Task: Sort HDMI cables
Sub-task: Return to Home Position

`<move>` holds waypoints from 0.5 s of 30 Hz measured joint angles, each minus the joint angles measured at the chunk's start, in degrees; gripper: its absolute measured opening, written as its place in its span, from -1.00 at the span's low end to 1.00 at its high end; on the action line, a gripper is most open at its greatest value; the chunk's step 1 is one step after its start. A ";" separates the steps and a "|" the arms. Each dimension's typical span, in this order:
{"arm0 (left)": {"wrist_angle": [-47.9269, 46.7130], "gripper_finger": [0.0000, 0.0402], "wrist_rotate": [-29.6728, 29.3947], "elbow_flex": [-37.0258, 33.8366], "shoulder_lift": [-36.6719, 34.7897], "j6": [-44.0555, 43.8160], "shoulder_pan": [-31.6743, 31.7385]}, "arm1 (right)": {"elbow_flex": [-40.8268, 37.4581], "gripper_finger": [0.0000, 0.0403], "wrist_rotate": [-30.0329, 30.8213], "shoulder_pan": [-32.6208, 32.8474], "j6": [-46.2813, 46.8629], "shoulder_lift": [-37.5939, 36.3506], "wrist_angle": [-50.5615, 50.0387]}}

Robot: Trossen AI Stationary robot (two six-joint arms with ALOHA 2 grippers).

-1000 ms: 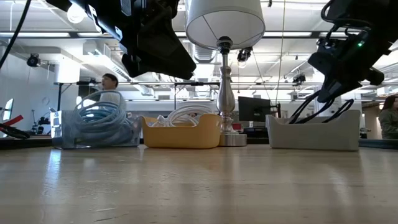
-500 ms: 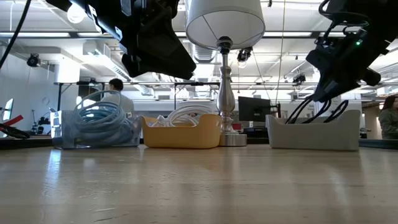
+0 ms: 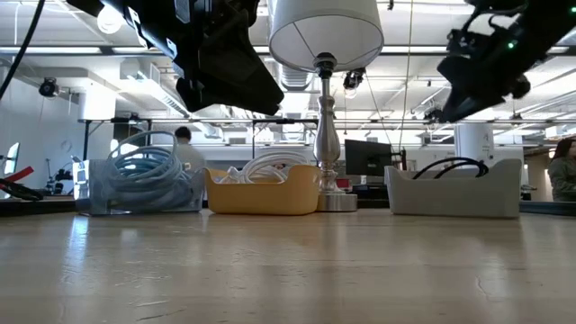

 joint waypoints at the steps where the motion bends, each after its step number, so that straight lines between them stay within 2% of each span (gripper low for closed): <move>1: 0.00 -0.39 0.00 0.00 0.00 0.00 0.00 | 0.47 -0.26 1.73 0.00 -0.63 0.00 -0.04; 7: 0.01 -0.39 0.00 0.00 0.00 0.00 0.02 | 3.56 -0.30 3.08 1.56 -2.56 0.50 1.59; 11: -0.02 -0.39 0.00 0.00 0.00 0.00 0.01 | 3.87 -0.33 2.47 5.43 -10.93 1.17 9.88; 15: 0.00 -0.39 0.00 0.00 0.00 0.00 0.01 | 4.97 -0.35 -1.17 8.96 -19.06 1.86 17.61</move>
